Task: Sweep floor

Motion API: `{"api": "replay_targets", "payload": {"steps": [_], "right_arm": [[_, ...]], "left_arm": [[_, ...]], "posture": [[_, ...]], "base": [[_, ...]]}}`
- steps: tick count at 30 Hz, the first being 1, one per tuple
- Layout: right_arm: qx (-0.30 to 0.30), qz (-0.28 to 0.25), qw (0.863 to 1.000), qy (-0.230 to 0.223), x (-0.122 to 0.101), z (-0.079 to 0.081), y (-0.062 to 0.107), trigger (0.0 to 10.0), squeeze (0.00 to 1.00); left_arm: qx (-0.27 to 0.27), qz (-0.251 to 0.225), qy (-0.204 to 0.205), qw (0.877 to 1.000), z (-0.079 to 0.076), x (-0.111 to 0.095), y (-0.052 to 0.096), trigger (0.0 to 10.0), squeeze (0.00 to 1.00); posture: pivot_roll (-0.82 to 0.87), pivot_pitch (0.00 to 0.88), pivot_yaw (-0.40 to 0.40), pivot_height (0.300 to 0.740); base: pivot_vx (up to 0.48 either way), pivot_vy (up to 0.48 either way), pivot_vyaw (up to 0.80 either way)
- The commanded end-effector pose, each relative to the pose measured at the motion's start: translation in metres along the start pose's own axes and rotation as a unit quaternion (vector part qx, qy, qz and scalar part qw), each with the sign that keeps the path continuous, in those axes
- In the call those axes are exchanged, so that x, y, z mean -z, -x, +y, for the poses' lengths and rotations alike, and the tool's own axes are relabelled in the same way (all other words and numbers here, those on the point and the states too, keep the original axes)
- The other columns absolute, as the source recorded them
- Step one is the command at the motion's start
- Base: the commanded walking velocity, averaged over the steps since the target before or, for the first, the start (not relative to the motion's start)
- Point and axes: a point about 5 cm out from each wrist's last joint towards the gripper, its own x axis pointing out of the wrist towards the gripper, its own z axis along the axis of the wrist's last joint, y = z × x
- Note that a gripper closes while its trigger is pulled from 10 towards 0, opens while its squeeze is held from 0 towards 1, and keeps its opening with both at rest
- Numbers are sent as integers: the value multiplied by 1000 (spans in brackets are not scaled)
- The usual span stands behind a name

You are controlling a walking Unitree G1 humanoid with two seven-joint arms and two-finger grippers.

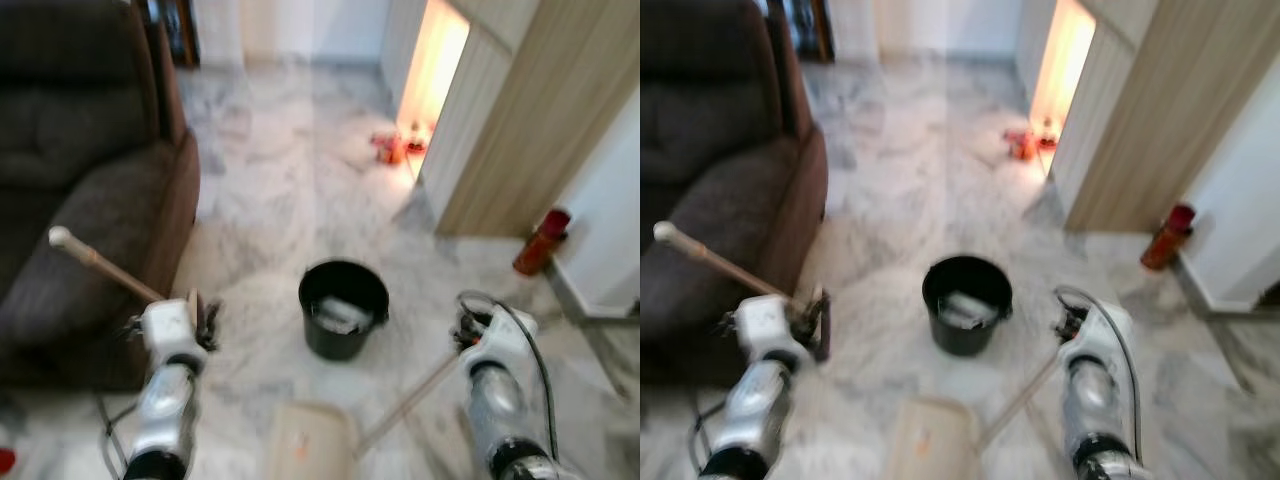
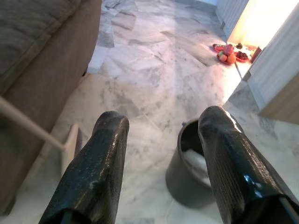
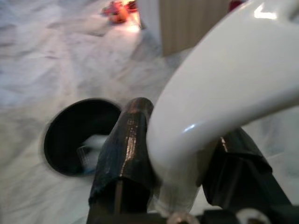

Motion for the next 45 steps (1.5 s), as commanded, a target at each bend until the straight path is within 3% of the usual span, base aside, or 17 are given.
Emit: {"api": "replay_targets", "payload": {"steps": [1,45], "right_arm": [[-11,-15,1000,-13,-7,10,-3,10000,0],[-12,-7,1000,-20,-1,13,-1,10000,0]], "left_arm": [[-10,-1,-10,1000,10,-1,2,10000,0],[-4,-2,-5,1000,9,-1,1,10000,0]], "posture": [[53,29,-91,740],[64,21,-80,740]], "base": [[371,0,0],[0,0,0]]}}
